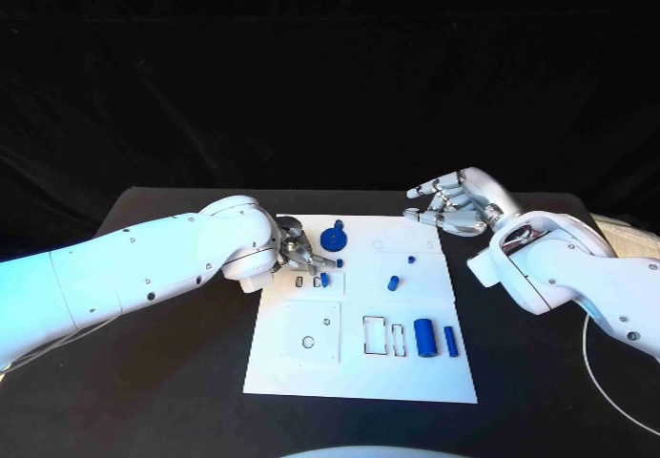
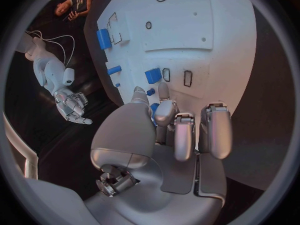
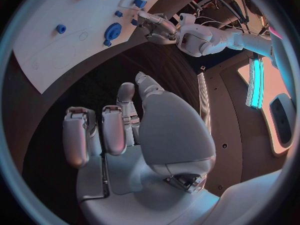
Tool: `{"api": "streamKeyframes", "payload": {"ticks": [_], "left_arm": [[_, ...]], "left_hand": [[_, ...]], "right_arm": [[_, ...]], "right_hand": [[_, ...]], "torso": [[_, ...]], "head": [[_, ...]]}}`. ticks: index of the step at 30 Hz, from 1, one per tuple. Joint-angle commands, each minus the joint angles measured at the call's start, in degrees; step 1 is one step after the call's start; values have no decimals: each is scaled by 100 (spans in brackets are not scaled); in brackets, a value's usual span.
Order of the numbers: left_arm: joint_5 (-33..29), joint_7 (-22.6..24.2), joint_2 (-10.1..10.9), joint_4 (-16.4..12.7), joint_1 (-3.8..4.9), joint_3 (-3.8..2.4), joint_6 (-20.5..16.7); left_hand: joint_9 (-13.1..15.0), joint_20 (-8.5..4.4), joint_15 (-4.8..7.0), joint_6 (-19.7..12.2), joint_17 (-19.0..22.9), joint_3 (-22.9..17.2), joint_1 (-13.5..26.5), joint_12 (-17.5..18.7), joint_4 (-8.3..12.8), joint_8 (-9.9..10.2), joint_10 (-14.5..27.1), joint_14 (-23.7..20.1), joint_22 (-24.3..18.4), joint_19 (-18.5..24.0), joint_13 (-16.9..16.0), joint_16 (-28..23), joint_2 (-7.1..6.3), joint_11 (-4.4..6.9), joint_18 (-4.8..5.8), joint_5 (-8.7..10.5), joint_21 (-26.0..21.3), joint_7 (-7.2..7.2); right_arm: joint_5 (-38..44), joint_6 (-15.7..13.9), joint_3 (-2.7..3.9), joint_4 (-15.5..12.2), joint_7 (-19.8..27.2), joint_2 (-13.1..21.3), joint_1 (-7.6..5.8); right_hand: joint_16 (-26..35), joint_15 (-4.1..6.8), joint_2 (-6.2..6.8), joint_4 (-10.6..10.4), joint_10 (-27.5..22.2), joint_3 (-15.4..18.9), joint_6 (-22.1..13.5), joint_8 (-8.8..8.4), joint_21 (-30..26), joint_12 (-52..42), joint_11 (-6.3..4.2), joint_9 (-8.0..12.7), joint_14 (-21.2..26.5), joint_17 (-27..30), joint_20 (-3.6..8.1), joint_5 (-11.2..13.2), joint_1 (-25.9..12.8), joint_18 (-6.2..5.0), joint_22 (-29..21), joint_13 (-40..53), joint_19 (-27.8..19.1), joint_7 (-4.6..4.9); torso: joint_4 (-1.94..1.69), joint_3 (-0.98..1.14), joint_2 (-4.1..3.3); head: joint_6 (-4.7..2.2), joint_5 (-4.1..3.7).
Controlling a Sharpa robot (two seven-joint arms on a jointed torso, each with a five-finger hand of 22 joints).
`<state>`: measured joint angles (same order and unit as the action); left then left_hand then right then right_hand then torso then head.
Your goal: Assemble the parts on the task board
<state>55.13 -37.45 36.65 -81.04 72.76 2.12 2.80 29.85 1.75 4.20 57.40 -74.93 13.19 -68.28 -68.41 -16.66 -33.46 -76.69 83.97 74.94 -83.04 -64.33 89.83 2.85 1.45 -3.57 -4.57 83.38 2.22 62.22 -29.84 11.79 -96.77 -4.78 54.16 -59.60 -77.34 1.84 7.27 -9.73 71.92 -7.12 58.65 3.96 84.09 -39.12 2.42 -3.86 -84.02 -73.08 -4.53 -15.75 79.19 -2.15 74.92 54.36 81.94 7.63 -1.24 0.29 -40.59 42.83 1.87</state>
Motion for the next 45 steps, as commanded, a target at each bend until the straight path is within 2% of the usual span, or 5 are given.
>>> {"api": "streamKeyframes", "payload": {"ticks": [1, 17, 26, 37, 45], "left_arm": [[127, -49, -35, 17, 5, 0, 341], [169, -66, -141, 69, 5, -1, 572], [170, -74, -199, 114, 5, -2, 680], [170, -81, -267, 143, 3, -2, 706], [170, -84, -266, 135, 3, -3, 707]], "left_hand": [[25, 0, 54, -46, -1507, 37, 18, -43, 7, -30, -48, 603, 228, -48, -17, 17, -39, 15, 80, 41, 33, 2], [161, -11, 68, -53, -1507, 40, -15, -105, 16, -113, -90, 603, 271, -64, -90, 17, -10, 33, 88, 54, 53, -21], [312, -24, 80, -104, -1507, 3, -158, -117, 46, -177, -97, 603, 286, -65, -114, 17, 43, 45, 89, -32, 58, -33], [495, -35, 89, -173, -1507, -158, -386, -118, 78, -229, -97, 603, 287, -57, -131, 17, 166, 55, 87, -122, 54, -43], [614, -49, 106, -240, -1507, -449, -671, -101, 155, -222, -86, 603, 288, -50, -134, 17, 259, 76, 86, -142, 49, -67]], "right_arm": [[103, 88, 2, 1, 4, -13, -1], [110, 125, 1, 36, 6, -64, 4], [110, 152, 1, 39, 6, -70, 6], [96, 214, 1, 47, 29, -75, 7], [91, 260, 0, 57, 30, -76, 12]], "right_hand": [[24, -13, -9, -23, -55, 31, 39, 35, -34, 50, -3, -9, -235, 17, -15, -40, 7, -78, 314, -22, -46, -11], [38, -13, -5, -36, -72, 40, 40, 35, -43, 88, -1, -9, -231, 32, -15, -58, -8, -81, 300, -57, -56, -11], [46, -14, -7, -41, -79, 42, 41, 35, -46, 105, -2, -9, -229, 40, -15, -66, -12, -83, 293, -71, -60, -11], [51, -13, -11, -48, -84, 43, 43, 35, -50, 116, -3, -9, -228, 45, -15, -79, -17, -84, 288, -83, -63, -12], [51, -13, -11, -48, -84, 43, 43, 35, -50, 116, -3, -9, -228, 45, -15, -79, -17, -84, 288, -83, -63, -12]], "torso": [[-1, 6, -3], [-2, 8, -10], [-1, 5, -13], [-4, 8, -13], [-6, 11, -16]], "head": [[17, -5], [49, -10], [72, -9], [92, -21], [104, -28]]}}
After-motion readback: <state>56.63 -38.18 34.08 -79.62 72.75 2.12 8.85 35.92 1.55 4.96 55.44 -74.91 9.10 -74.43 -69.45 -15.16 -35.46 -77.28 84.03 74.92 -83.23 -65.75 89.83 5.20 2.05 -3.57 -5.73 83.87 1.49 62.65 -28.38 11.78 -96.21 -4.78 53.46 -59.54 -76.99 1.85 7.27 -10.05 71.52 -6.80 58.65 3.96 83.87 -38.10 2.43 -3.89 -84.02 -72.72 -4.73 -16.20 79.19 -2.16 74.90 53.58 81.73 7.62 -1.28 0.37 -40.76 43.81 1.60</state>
